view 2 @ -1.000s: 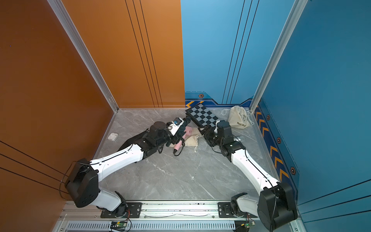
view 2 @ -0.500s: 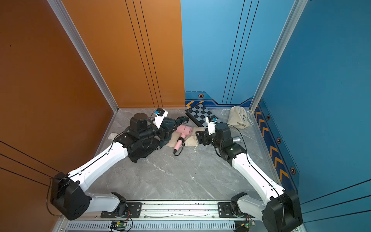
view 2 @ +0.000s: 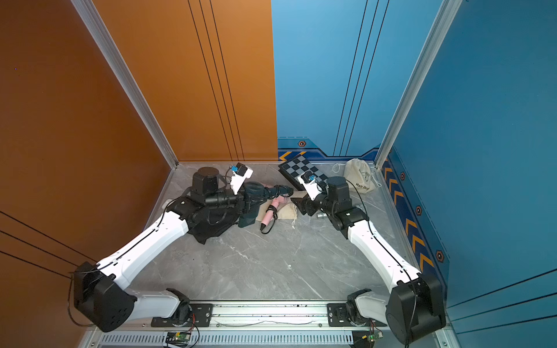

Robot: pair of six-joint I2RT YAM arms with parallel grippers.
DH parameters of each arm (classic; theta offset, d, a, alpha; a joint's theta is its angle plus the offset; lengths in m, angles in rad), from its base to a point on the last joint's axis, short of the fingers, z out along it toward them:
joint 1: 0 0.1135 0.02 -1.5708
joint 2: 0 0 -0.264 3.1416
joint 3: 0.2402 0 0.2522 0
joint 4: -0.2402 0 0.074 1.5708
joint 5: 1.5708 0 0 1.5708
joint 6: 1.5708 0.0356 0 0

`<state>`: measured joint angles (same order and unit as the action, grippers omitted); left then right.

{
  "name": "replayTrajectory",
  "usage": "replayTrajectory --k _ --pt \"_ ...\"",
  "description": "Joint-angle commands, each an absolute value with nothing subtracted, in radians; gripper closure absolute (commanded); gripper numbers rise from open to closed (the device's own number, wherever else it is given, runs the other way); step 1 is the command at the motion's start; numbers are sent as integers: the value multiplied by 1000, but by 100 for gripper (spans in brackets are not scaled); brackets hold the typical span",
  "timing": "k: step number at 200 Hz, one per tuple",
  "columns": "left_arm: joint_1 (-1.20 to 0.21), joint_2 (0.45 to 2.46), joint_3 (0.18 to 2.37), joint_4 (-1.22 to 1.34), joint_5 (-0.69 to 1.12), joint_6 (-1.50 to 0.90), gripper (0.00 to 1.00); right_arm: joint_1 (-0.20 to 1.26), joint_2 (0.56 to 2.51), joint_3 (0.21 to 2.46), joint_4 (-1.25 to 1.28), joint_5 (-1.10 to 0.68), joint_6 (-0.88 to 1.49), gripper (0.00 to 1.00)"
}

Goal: Pack away hair dryers
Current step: Fold the hair dryer.

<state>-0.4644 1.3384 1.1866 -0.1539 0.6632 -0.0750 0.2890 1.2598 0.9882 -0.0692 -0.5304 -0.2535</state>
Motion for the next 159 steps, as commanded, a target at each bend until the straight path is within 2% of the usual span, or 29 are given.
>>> replayTrajectory --k 1,40,78,159 --pt "-457 1343 1254 -152 731 -56 72 264 1282 1054 -112 -656 -330 26" --pt "-456 1370 1305 -181 772 -53 74 306 1307 1078 -137 -586 -428 26" --pt "-456 1379 1320 -221 792 -53 76 367 1330 1099 -151 -447 -533 27" --pt "-458 1373 1322 -239 819 -56 76 414 1385 1120 -127 -420 -595 28"
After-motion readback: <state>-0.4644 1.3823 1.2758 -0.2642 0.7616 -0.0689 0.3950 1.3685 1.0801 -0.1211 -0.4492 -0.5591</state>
